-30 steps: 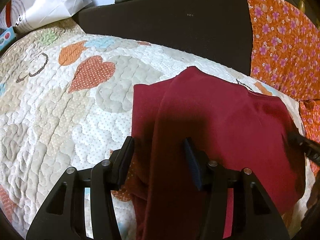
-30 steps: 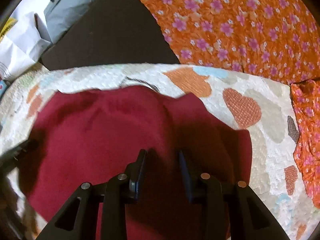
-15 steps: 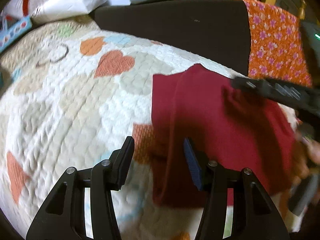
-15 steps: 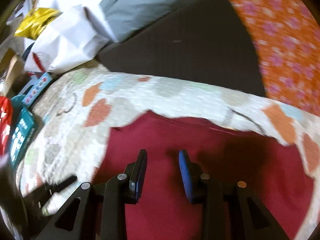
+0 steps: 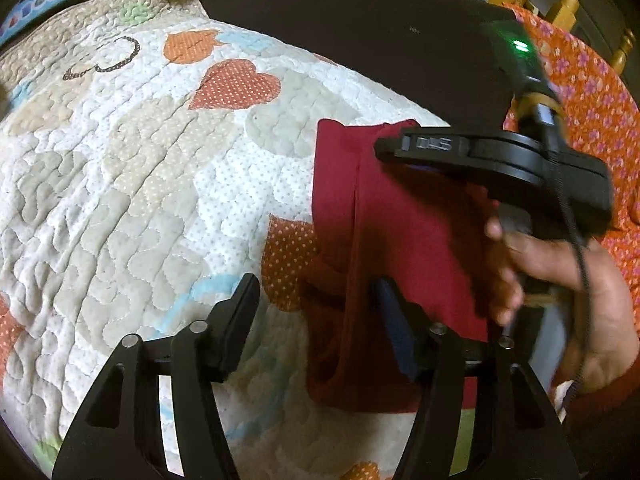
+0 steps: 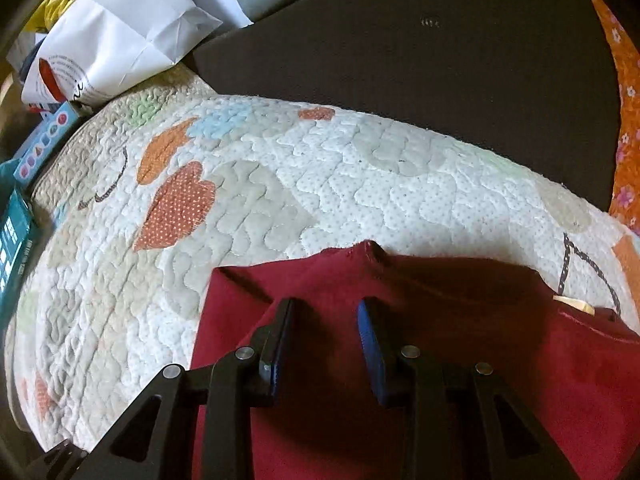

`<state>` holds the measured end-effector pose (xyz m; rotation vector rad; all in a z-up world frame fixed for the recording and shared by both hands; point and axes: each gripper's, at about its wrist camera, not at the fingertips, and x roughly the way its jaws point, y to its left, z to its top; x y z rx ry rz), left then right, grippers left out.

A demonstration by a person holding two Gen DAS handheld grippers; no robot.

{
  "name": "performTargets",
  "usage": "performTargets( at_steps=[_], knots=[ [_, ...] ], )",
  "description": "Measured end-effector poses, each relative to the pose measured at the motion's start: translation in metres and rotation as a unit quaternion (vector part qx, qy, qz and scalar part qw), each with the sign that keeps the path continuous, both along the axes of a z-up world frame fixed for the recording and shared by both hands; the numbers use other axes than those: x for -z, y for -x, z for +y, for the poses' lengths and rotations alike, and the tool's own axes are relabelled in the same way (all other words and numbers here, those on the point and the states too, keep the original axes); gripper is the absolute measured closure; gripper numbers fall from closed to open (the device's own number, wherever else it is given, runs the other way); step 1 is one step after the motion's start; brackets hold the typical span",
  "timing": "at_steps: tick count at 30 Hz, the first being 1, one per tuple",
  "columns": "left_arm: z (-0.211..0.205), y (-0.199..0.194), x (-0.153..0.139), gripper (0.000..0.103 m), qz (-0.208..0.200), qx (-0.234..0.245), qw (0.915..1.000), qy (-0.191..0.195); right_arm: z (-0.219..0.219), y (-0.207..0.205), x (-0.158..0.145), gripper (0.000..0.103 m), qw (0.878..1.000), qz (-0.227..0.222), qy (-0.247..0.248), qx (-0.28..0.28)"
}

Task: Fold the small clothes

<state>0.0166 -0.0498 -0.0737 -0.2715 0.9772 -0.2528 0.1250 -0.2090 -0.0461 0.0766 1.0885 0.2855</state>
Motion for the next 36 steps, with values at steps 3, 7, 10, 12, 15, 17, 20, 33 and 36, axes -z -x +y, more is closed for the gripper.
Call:
performTargets(
  at_steps=[3, 7, 10, 12, 15, 17, 20, 33, 36],
  knots=[
    [0.001, -0.002, 0.0, 0.042, 0.004, -0.002, 1.0, 0.006, -0.008, 0.008, -0.011, 0.072, 1.0, 0.01, -0.025, -0.001],
    [0.0, -0.002, -0.001, 0.042, 0.0, -0.001, 1.0, 0.001, -0.023, 0.032, -0.033, 0.072, 0.999, -0.011, -0.039, -0.001],
    [0.0, -0.008, -0.001, 0.042, 0.0, -0.002, 1.0, 0.005, -0.037, 0.049, -0.038, 0.072, 0.999, -0.015, -0.044, 0.017],
    [0.001, -0.009, -0.001, 0.042, 0.0, -0.003, 0.9999, 0.012, -0.048, 0.059, -0.039, 0.072, 0.998, -0.019, -0.05, 0.029],
    [0.004, -0.009, -0.002, 0.042, -0.003, -0.004, 1.0, 0.008, -0.067, 0.074, -0.034, 0.072, 0.998, -0.008, -0.04, 0.04],
    [0.009, -0.011, -0.003, 0.042, -0.006, -0.018, 0.9997, 0.013, -0.078, 0.083, -0.032, 0.072, 0.998, -0.001, -0.04, 0.045],
    [0.014, -0.012, -0.003, 0.042, -0.001, -0.025, 0.9992, 0.03, -0.093, 0.107, -0.032, 0.071, 0.997, -0.001, -0.056, 0.05],
    [0.008, -0.011, -0.003, 0.041, 0.004, -0.008, 0.9988, 0.048, -0.069, 0.223, -0.03, 0.061, 0.996, -0.066, 0.035, -0.052],
    [0.014, -0.013, 0.001, 0.04, 0.017, -0.011, 0.9973, 0.071, -0.042, 0.23, -0.028, 0.061, 0.988, -0.09, 0.084, -0.095]
  ],
)
